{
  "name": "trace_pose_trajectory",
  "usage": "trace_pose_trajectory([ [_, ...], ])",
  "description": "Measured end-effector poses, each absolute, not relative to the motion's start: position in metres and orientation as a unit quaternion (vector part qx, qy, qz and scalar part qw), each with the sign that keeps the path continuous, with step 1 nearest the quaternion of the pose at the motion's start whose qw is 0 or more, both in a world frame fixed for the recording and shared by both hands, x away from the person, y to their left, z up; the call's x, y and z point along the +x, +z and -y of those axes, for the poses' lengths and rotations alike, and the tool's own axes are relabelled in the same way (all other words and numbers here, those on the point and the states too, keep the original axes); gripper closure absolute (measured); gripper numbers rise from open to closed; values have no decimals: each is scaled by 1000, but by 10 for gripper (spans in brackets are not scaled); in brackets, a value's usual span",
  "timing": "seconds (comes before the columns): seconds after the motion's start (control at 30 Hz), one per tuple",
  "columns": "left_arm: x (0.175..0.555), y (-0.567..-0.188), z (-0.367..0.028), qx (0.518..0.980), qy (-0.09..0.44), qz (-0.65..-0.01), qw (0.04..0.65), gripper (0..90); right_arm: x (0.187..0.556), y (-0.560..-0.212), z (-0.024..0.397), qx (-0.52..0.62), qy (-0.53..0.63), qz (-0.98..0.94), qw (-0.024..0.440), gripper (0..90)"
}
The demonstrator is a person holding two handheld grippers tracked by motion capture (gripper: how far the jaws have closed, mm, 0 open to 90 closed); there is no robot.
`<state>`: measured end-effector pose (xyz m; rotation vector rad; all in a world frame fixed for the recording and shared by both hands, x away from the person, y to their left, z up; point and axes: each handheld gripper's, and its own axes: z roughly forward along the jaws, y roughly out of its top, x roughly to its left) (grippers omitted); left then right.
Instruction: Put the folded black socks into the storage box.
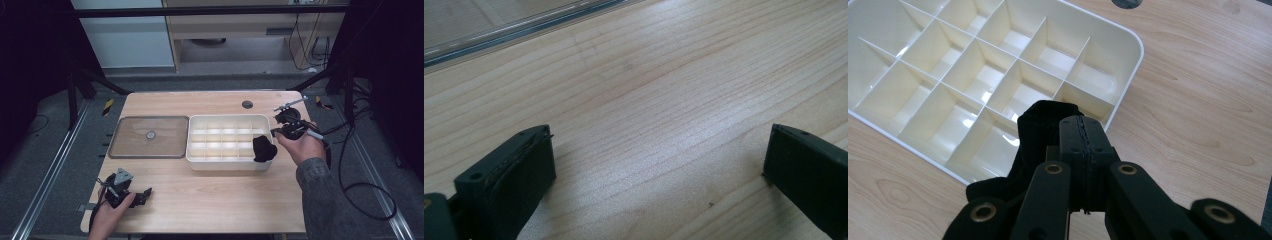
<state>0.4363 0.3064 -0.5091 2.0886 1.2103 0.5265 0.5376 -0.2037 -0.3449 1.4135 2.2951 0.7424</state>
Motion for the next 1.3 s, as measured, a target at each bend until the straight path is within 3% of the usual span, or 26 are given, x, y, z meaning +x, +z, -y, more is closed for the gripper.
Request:
trace_pose_trajectory([
  [0.8,437,-509,-308,798,201,-462,329,0,546,-360,163,475,236,-834,150,900],
  [1.3,437,-509,-308,798,202,-463,329,0,560,-379,172,489,218,-830,152,900],
])
